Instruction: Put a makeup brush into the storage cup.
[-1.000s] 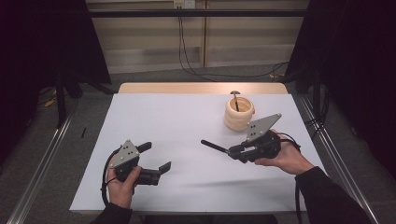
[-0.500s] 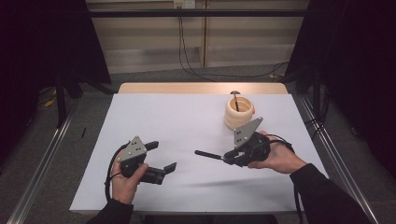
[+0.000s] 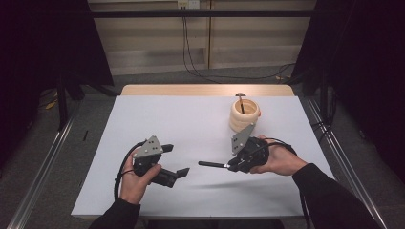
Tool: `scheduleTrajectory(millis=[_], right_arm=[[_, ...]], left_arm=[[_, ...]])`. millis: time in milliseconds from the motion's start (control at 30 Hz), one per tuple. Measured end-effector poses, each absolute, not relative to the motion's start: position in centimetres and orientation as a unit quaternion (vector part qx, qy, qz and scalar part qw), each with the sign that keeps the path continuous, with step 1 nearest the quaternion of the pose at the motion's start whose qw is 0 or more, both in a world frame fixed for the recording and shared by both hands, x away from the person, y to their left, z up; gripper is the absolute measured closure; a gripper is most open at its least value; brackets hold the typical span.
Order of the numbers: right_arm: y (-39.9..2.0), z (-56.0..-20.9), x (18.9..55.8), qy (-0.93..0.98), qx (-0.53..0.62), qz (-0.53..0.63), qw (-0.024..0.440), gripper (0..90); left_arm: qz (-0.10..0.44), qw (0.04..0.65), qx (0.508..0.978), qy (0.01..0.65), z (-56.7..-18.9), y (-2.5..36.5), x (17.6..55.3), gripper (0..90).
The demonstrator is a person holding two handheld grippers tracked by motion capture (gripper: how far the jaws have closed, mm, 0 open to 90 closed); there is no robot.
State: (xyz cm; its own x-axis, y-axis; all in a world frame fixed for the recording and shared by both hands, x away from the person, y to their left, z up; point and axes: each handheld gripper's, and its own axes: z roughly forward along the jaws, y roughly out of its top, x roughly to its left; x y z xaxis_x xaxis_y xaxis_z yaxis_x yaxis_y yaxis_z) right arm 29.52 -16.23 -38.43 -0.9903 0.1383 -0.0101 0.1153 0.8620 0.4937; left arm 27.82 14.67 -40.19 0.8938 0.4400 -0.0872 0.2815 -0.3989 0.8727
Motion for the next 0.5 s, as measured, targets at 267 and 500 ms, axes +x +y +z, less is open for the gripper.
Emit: scheduleTrajectory(millis=[267, 500], right_arm=[[-15.4, -38.5, 29.1, 0.970, 0.046, 0.238, 0.009, 77.8], [-14.9, -38.7, 29.1, 0.974, 0.042, 0.222, 0.001, 77.7]], left_arm=[[0.067, 0.481, 0.854, 0.188, -40.4, 13.4, 27.5, 2.8], [0.057, 0.461, 0.871, 0.158, -40.1, 12.1, 27.3, 2.6]])
